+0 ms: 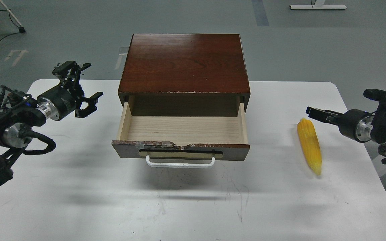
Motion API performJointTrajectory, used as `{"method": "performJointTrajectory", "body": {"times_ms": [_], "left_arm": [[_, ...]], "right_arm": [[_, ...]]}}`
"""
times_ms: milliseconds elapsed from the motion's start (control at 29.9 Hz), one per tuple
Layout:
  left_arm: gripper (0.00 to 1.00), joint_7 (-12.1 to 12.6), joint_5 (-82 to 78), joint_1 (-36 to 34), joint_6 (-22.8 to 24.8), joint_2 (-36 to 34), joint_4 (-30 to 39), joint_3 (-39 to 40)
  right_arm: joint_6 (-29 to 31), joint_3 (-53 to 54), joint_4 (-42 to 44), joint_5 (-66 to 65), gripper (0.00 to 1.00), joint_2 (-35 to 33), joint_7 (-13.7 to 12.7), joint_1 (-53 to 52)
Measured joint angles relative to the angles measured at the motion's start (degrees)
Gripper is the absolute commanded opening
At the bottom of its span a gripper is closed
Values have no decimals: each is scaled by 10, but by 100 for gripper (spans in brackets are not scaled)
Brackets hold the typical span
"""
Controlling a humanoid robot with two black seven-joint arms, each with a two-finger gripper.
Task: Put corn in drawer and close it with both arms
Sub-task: 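Lower the right gripper onto the yellow corn cob and grasp it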
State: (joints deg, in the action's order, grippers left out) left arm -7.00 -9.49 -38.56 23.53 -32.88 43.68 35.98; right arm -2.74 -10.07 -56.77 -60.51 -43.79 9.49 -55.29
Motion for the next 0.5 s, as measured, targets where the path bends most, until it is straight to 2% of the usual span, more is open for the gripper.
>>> {"method": "performJointTrajectory", "body": {"times_ms": [167, 234, 368, 401, 435, 501], "left_arm": [[98, -8, 0, 13, 0, -1, 1, 0], [98, -9, 1, 17, 0, -4, 0, 0], [98, -10, 1, 20, 1, -9, 0, 1], [98, -10, 1, 21, 1, -10, 0, 1], [98, -10, 1, 23, 1, -11, 0, 1], [98, -10, 1, 25, 1, -13, 0, 1]], "right_arm": [[-6, -4, 6, 1, 93, 38, 0, 16], [-9, -6, 15, 1, 87, 55, 0, 23], [-13, -19, 32, 1, 55, 71, 0, 32], [-14, -24, 34, 1, 35, 77, 1, 33], [-14, -29, 35, 1, 29, 81, 2, 34], [-16, -39, 37, 1, 7, 85, 5, 34]]}}
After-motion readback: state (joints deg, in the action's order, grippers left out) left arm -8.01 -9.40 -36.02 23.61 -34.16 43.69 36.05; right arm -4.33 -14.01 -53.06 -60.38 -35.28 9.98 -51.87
